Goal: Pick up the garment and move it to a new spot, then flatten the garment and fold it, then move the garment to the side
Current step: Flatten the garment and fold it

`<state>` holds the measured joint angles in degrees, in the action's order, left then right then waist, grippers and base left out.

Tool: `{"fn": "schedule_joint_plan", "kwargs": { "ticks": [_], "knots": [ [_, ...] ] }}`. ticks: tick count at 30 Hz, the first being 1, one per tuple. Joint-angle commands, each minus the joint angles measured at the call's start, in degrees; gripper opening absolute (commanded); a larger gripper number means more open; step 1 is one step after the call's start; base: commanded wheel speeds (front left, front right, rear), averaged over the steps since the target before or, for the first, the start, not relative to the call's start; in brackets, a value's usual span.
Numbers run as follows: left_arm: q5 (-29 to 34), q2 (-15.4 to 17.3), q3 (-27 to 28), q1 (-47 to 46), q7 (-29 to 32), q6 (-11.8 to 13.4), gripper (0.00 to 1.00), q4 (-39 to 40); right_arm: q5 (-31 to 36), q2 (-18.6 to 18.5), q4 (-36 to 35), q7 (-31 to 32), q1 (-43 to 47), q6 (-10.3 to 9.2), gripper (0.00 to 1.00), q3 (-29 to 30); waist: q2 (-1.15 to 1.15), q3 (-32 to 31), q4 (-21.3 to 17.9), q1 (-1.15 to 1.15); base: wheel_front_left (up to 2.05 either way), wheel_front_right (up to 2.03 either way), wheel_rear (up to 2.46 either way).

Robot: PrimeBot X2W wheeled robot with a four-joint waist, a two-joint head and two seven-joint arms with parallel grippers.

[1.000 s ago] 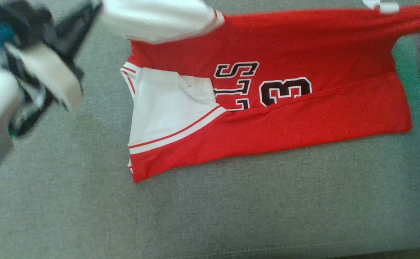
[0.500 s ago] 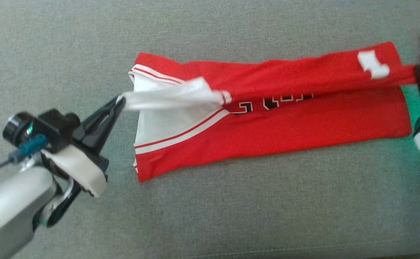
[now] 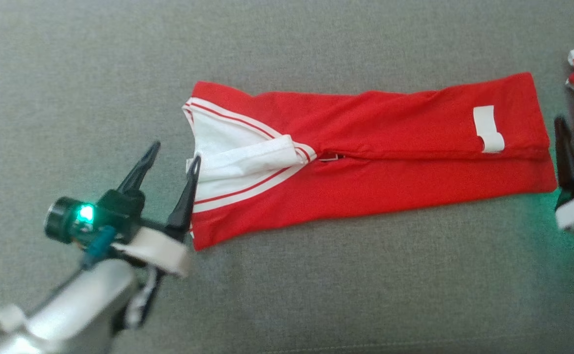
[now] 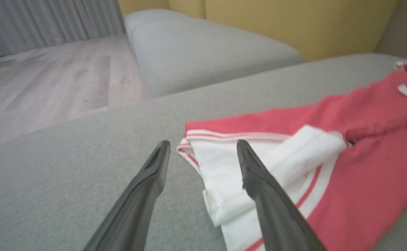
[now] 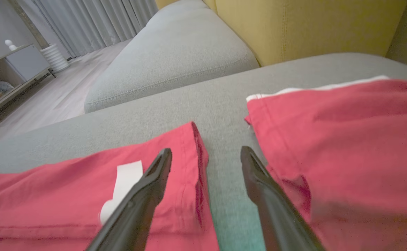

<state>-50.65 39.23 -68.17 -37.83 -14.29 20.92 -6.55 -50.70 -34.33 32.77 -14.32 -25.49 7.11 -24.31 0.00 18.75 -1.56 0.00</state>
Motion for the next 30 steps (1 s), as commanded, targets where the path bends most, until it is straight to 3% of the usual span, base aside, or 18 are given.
{"fn": "schedule_joint_plan", "kwargs": {
  "ticks": [1, 5, 6, 12, 20, 21, 23, 30],
  "knots": [
    [2.7, -2.2, 7.6, 1.9, -0.7, 4.0, 1.00, 1.7, 1.5, 1.0, -1.6, -0.7, 4.3, 0.37, 1.00, 3.2, 0.00, -1.4, 0.7, 0.00, 0.00, 0.00, 0.00],
    [10.6, -10.0, 17.7, 10.8, -0.7, 8.4, 1.00, 4.2, 3.5, 5.1, -0.9, -0.7, 8.1, 0.37, 1.00, 9.3, 0.00, -3.3, 2.3, 0.00, 0.00, 0.00, 0.00],
    [14.5, -13.6, 21.1, 15.1, -0.7, 8.8, 1.00, 5.1, 3.4, 6.8, 0.8, -0.7, 8.7, 0.37, 1.00, 11.6, 0.00, -4.0, 3.4, 0.00, 0.00, 0.00, 0.00],
    [24.4, -21.6, 27.1, 23.4, -0.7, 6.2, 1.00, 6.8, 4.1, 8.1, 7.7, -0.3, 6.7, 0.37, 1.00, 14.8, 0.00, -5.2, 7.0, 0.00, 0.00, 0.00, 0.00],
    [31.2, -26.2, 32.1, 27.4, -0.7, 1.8, 1.00, 7.2, 5.4, 9.7, 16.9, 4.5, 3.7, 0.37, 1.00, 16.1, 0.00, -5.8, 10.0, 0.00, 0.00, 0.00, 0.00],
    [31.8, -26.5, 32.8, 27.8, -0.7, 1.3, 1.00, 7.1, 5.4, 9.9, 17.4, 5.3, 3.6, 0.37, 0.89, 15.9, 0.00, -5.9, 10.2, 0.00, 0.00, 0.00, 0.00],
    [32.8, -27.2, 34.2, 28.6, -0.7, 0.3, 1.00, 7.0, 5.3, 10.1, 17.8, 5.9, 3.5, 0.37, 0.00, 15.4, 0.00, -6.2, 10.5, 0.00, 0.00, 0.00, 0.00],
    [35.1, -29.4, 38.9, 32.0, -0.7, -2.9, 1.00, 6.5, 4.8, 8.2, 16.2, 3.1, 3.8, 0.37, 0.00, 15.4, 0.00, -8.5, 9.8, 0.00, 0.00, 0.00, 0.00]
  ]
}}
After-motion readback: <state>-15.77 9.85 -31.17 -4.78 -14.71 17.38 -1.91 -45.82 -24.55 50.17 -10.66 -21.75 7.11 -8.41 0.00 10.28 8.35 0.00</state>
